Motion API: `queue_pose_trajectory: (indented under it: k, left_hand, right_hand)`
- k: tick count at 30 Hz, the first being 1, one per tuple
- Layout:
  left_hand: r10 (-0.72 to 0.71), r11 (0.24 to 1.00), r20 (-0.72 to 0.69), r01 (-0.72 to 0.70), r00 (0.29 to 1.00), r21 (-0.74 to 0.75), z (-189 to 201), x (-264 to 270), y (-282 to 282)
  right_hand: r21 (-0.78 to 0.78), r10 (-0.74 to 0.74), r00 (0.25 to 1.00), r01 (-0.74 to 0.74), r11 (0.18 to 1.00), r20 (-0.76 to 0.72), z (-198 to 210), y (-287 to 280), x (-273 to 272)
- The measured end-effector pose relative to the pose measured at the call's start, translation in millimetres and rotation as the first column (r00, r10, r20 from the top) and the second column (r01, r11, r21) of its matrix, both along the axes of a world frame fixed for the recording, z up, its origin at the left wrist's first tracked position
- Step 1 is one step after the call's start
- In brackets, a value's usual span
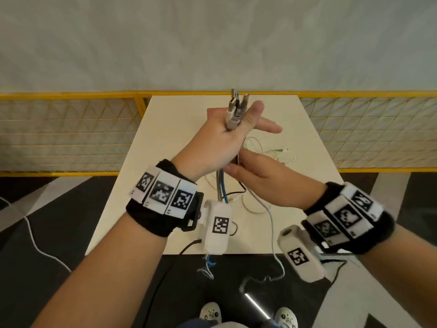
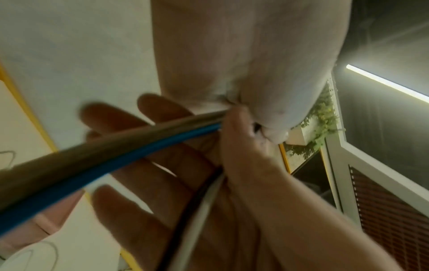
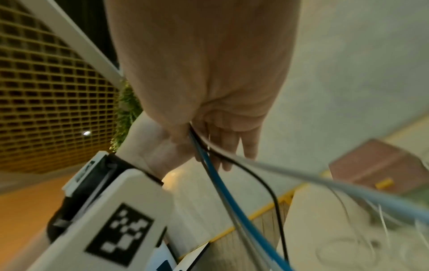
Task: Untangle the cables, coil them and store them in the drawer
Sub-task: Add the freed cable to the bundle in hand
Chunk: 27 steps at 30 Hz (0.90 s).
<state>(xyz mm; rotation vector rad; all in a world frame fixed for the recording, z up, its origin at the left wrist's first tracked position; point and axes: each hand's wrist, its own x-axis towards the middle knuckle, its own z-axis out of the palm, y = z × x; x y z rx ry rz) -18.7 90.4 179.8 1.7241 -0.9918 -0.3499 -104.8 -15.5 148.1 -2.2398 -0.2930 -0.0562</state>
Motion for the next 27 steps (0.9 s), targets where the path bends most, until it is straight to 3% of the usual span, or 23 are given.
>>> queue_pose_trajectory:
  k: [3,5,10,12,14,19,23,27]
  left_hand:
    - [0.060,0.998,-0.016,-0.060,0.998,0.017,-6,4,-6]
    - [0.127,0.991,-0.074,-0.130,0.989,-0.042,-7,7,-6]
    - [0.267,0.896,-0.182,-0.313,0.946,-0.316,-1,17,3]
    - [0.300,0.835,-0.236,-0.374,0.924,-0.403,8,21,9]
    - [0.323,0.809,-0.234,-0.396,0.917,-0.435,14,25,13]
    - [0.287,0.775,-0.308,-0.409,0.907,-0.482,13,31,13]
    - [0.287,0.731,-0.391,-0.464,0.874,-0.501,12,37,20]
    - [0.297,0.711,-0.408,-0.485,0.863,-0.509,9,42,26]
  right_hand:
    - [0.296,-0.058,0.998,0.063,0.953,-0.026,-22,9,9]
    - [0.379,-0.088,0.996,0.087,0.921,-0.014,-38,10,13]
    - [0.124,-0.108,0.993,0.113,0.986,-0.043,-90,-10,18]
    - [0.109,-0.113,0.987,0.126,0.986,-0.118,-107,-17,17]
    - [0.139,-0.122,0.977,0.147,0.979,-0.177,-118,-20,18]
    - [0.038,-0.140,0.966,0.152,0.988,-0.217,-126,-12,25]
    - [0.096,-0.100,0.966,0.126,0.987,-0.240,-141,-13,24]
    - [-0.101,-0.050,0.938,0.017,0.995,-0.342,-165,-26,14]
